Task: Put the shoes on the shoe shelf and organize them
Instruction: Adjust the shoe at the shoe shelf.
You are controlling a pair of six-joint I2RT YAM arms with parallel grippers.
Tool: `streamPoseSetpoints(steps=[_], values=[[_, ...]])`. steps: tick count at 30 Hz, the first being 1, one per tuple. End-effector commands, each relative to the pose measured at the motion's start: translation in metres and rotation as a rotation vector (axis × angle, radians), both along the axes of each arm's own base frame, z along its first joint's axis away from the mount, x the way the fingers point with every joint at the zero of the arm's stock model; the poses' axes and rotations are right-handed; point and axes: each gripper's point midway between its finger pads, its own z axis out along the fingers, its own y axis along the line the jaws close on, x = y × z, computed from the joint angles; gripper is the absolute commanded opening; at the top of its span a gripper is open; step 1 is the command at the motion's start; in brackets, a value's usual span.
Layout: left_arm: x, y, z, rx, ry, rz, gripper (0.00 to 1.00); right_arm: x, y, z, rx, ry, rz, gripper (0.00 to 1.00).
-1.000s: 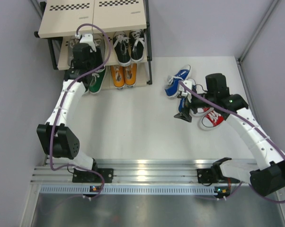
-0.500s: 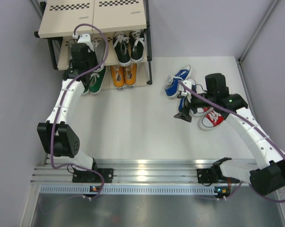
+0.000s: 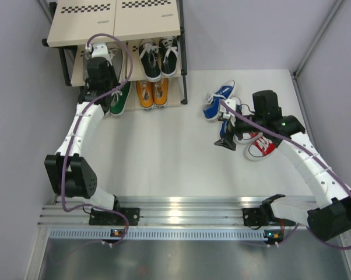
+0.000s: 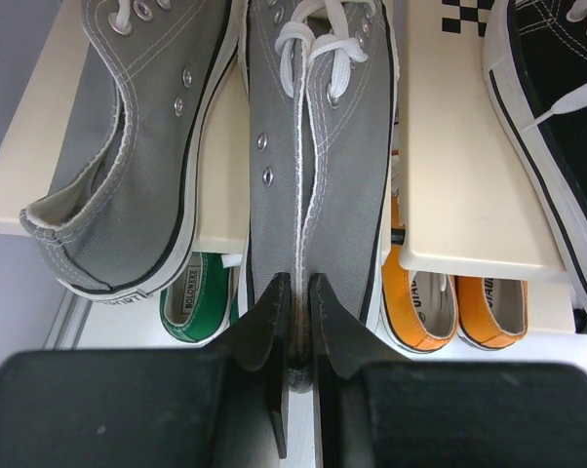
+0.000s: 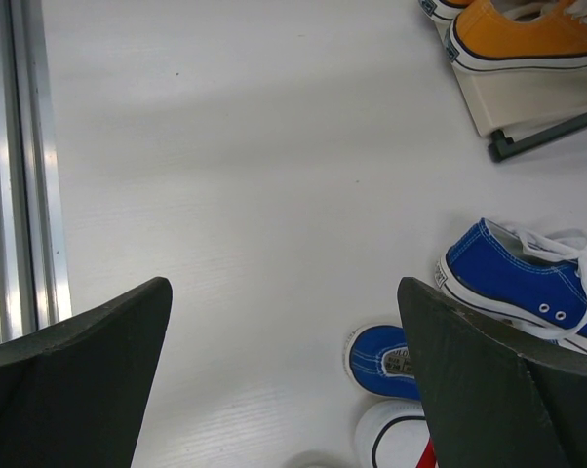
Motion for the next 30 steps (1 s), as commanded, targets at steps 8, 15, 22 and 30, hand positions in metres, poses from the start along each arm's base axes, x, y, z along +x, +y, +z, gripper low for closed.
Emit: streamPoseSetpoints(steps=[8, 15, 22, 30], values=[[-0.002, 0.044, 0.067, 0.064, -0.198, 0.147, 0.0, 0.007, -0.002, 0.021, 0.019, -0.071, 0.0, 0.99], [-0.002, 0.054, 0.074, 0.133, -0.192, 0.154, 0.0, 0.007, -0.002, 0.021, 0.016, -0.07, 0.003, 0.99], [0.001, 0.053, 0.069, 0.134, -0.171, 0.146, 0.38, 0.008, -0.002, 0.022, 0.012, -0.072, 0.005, 0.99], [-0.007, 0.045, 0.09, 0.11, -0.216, 0.108, 0.56, 0.007, -0.003, 0.022, 0.009, -0.073, 0.001, 0.99]])
